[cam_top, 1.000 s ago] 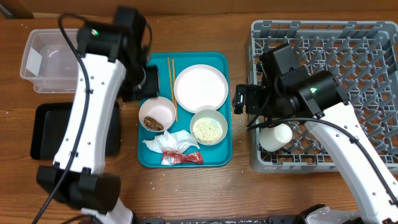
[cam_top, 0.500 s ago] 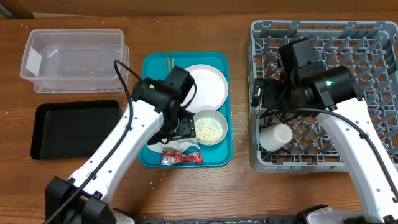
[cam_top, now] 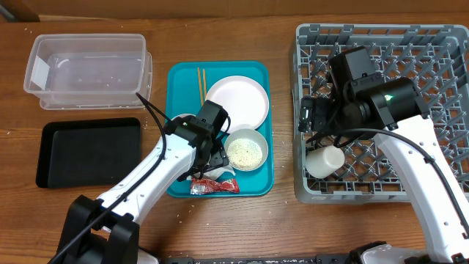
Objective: Sort waste into correct bins and load items into the dishwasher
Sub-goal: 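Grasp the tissue and red wrapper with the left gripper, then move the tissue and wrapper into the clear plastic bin and release, then grasp the pink bowl with food scraps using the left gripper, then tip the pink bowl over the black tray to dump scraps, then set the pink bowl back on the teal tray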
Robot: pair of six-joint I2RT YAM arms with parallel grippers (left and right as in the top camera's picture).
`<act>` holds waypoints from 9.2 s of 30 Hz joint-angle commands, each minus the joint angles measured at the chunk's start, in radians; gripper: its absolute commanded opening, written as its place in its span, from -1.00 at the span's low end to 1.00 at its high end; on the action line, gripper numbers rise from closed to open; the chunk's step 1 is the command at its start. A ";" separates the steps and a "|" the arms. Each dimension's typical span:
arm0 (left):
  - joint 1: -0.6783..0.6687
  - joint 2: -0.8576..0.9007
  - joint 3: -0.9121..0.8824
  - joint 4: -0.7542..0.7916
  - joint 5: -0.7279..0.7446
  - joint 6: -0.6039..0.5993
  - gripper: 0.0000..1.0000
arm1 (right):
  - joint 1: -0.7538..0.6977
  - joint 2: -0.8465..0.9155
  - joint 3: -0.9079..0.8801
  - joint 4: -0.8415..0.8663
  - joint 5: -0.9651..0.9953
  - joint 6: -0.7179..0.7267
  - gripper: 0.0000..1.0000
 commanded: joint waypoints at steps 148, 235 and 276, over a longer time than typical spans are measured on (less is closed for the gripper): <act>0.065 0.280 0.293 -0.007 -0.049 0.390 -0.92 | -0.083 0.000 -0.002 0.077 -0.077 -0.103 1.00; 0.178 0.308 0.449 -0.208 0.051 0.542 -0.92 | -0.083 0.000 -0.002 0.062 -0.077 -0.122 1.00; -0.242 0.396 0.473 -0.022 0.165 0.712 0.19 | -0.521 -0.003 0.109 0.100 -0.216 -0.145 1.00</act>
